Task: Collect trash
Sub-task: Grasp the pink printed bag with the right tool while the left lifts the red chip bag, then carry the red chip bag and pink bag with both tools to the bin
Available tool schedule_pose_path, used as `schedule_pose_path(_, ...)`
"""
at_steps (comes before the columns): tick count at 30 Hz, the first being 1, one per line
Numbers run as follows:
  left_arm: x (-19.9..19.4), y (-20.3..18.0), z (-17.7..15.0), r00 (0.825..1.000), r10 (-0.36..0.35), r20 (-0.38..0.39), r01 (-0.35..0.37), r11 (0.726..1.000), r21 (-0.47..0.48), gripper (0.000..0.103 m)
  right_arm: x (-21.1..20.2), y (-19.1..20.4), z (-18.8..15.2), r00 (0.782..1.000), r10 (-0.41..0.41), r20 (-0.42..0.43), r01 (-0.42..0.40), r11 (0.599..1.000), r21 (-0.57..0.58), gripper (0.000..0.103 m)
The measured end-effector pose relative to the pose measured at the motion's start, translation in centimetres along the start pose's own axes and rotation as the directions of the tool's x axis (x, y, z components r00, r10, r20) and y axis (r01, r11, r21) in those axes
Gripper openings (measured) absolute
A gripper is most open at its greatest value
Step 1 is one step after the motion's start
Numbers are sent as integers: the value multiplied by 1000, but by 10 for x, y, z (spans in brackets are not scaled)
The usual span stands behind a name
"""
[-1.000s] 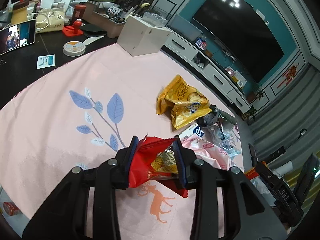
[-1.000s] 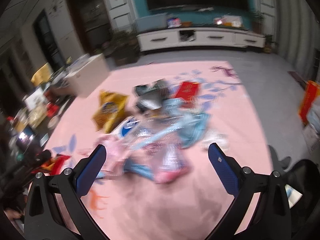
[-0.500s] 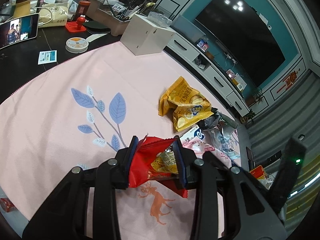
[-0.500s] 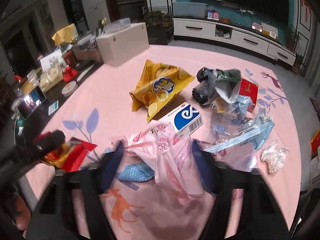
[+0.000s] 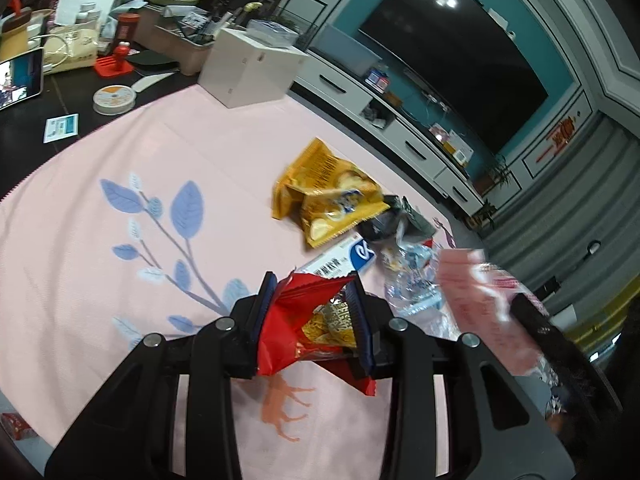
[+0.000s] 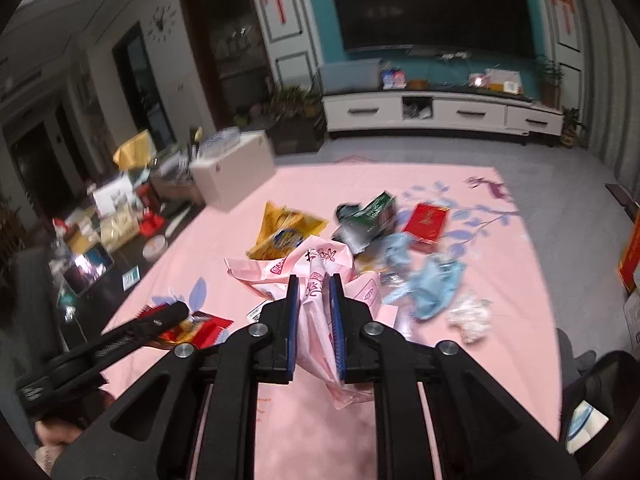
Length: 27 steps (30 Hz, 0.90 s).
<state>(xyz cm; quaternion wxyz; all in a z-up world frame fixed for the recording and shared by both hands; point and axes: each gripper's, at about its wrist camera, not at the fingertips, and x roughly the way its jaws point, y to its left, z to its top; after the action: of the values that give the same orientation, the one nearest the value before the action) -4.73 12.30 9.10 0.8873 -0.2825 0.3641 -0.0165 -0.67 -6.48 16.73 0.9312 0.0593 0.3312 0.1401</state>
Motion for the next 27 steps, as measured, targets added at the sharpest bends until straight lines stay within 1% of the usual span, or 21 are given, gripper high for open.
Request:
schedule_pose_path(4,5,-15,-7,1000,-18,-14,19,999,32,36,-44,-24,-2,993,-61,99,55,997,58,16)
schedule_pose_path(5,6,-20,-9,1000,-23,-19,24,999,43,36,-58,-32,-4,988,-95,123,86,993,83,16)
schedule_pose_path(8,10,-32,-16,998,-46,-39,49,997,68,36,-88,-51,-13,972,-147,182,120,981,152,16)
schedule_pose_path(9,11,-35,-18,997,-59,-49,63,996,71,36,-95,-55,-16,968,-158,194,126,978,165,16)
schedule_pose_path(10,14,-42,-23,994,-87,-69,92,993,79,36,-101,-60,-19,963,-172,207,135,974,182,16)
schedule_pose_path(12,16,-51,-30,989,-112,-92,120,988,95,36,-111,-70,-23,953,-204,222,157,965,208,16)
schedule_pose_path(15,18,-67,-41,984,-131,-118,147,979,138,36,-122,-82,-24,942,-231,243,172,956,238,16)
schedule_pose_path(18,12,-87,-51,981,-155,-121,176,967,186,36,-131,-92,-25,932,-252,260,185,949,256,16)
schedule_pose_path(20,8,-98,-55,977,-177,-122,199,960,199,36,-143,-100,-27,926,-266,269,186,939,288,16)
schedule_pose_path(23,-2,-125,-65,963,-236,-131,262,935,238,36,-163,-106,-30,911,-270,312,171,935,311,16)
schedule_pose_path(26,-12,-158,-79,951,-276,-137,305,906,294,36,-187,-112,-34,877,-329,351,213,920,330,16)
schedule_pose_path(27,-14,-166,-83,948,-284,-142,315,899,304,36,-192,-115,-35,869,-342,357,221,915,337,16)
